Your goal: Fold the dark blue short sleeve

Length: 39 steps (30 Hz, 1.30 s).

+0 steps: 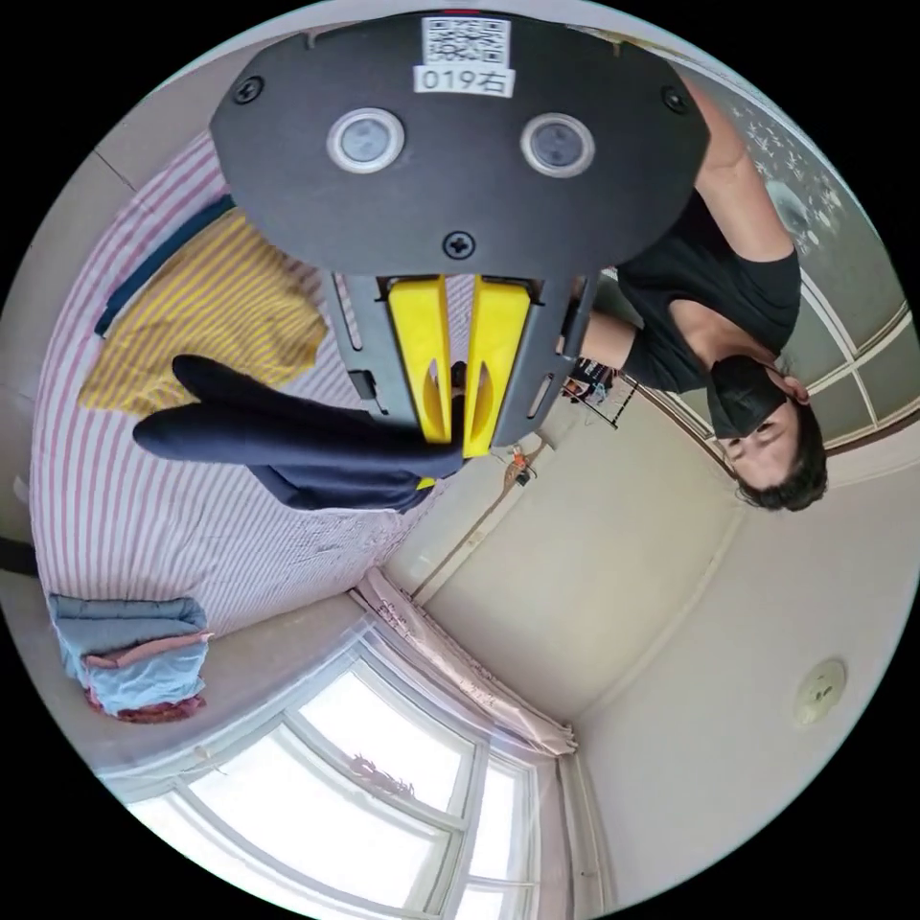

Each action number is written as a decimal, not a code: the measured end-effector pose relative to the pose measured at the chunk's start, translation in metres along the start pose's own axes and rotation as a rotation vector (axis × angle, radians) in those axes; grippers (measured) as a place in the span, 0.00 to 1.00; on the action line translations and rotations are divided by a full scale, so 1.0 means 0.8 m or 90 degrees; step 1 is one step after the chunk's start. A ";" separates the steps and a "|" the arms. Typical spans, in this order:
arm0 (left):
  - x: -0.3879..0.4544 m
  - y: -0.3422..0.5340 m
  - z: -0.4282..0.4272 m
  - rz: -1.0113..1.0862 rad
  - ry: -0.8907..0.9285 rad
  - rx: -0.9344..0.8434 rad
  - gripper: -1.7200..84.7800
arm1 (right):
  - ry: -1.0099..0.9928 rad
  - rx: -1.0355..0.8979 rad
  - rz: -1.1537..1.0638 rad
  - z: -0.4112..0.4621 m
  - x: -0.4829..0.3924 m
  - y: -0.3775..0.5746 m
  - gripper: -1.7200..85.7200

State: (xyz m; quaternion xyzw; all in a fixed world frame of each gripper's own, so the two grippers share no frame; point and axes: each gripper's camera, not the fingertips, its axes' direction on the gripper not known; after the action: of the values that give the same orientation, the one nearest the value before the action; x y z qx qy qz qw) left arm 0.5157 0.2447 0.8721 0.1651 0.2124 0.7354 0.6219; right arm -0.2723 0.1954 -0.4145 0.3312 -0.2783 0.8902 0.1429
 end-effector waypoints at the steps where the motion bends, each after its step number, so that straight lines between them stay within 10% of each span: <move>1: -0.027 0.015 0.016 -0.004 -0.033 -0.008 0.07 | 0.007 -0.024 0.020 -0.007 0.032 0.003 0.01; 19: -0.217 0.120 0.096 -0.247 -0.189 -0.144 0.06 | 0.033 -0.164 0.431 -0.022 0.232 0.115 0.02; 30: -0.227 0.106 0.095 -0.241 -0.185 -0.251 0.05 | 0.039 -0.143 0.413 -0.060 0.211 0.069 0.05; 39: -0.130 0.034 0.175 0.069 -0.281 -0.248 0.06 | 0.182 -0.018 0.378 -0.136 0.210 0.002 0.11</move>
State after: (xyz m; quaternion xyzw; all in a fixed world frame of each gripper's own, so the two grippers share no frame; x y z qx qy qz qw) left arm 0.5811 0.1537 1.0081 0.2097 -0.0825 0.7410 0.6326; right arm -0.4528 0.2702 -0.3703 0.1051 -0.3518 0.9267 -0.0804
